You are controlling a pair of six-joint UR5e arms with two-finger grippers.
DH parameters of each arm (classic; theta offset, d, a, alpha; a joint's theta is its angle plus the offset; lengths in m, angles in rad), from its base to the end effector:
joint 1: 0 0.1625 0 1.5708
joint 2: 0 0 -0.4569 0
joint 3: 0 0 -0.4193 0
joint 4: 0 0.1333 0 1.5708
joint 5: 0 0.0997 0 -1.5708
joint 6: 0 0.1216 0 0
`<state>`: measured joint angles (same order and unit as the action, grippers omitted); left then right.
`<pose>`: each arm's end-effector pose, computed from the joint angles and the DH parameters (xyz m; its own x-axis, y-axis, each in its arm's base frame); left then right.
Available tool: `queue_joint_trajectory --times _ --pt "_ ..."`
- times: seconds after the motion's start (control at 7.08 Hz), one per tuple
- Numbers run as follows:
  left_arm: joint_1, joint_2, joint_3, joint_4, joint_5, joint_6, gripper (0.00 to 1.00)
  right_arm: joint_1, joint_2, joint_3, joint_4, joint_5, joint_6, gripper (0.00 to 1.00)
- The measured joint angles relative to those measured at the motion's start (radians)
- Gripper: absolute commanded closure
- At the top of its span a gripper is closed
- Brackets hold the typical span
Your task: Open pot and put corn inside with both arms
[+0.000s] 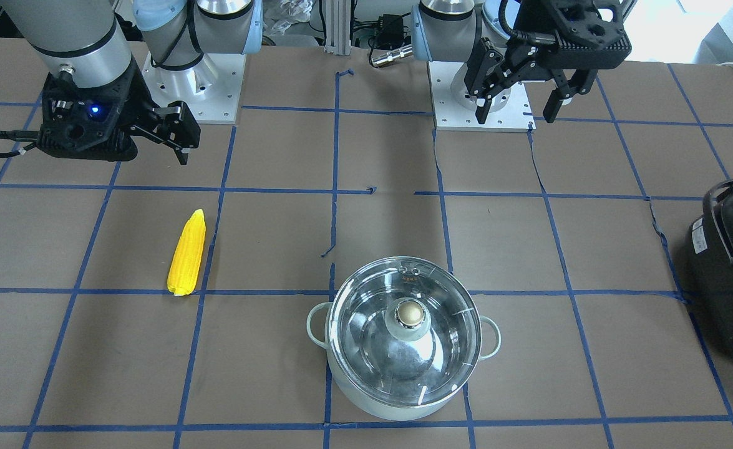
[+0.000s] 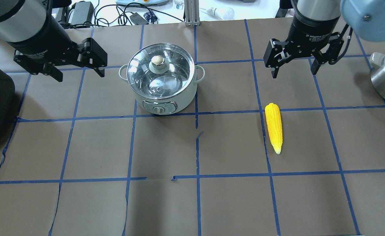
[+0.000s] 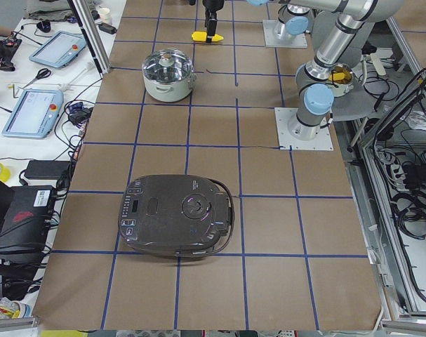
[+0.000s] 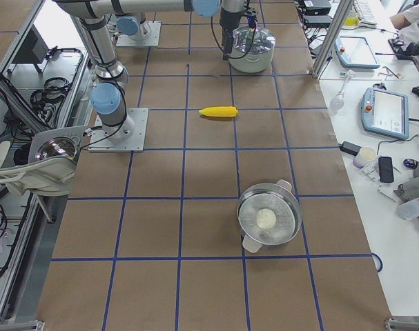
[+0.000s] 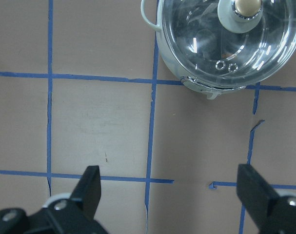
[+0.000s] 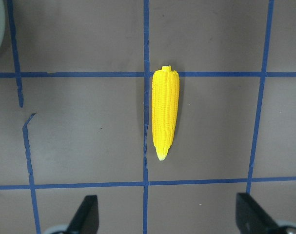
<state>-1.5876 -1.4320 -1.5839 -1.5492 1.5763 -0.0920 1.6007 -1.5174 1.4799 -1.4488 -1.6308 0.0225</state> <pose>-0.1405 -0.4670 0.5619 -0.9972 -0.0749 0.0081 -0.0753 0.9863 -0.1466 0.1419 -0.5285 0.5051 -0.9980 -0.0125 0.0616 -0.0073 0.9965 0.0830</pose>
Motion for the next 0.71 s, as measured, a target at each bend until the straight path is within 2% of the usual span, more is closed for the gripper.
queue_joint_trajectory --times 0.42,0.71 --pt "0.000 0.001 -0.001 0.000 0.001 0.000 0.00 0.000 0.007 0.001 -0.009 0.000 -0.002 0.00" --pt "0.000 0.001 -0.001 -0.001 0.001 0.000 0.00 -0.002 0.037 0.037 -0.087 -0.005 -0.001 0.00"
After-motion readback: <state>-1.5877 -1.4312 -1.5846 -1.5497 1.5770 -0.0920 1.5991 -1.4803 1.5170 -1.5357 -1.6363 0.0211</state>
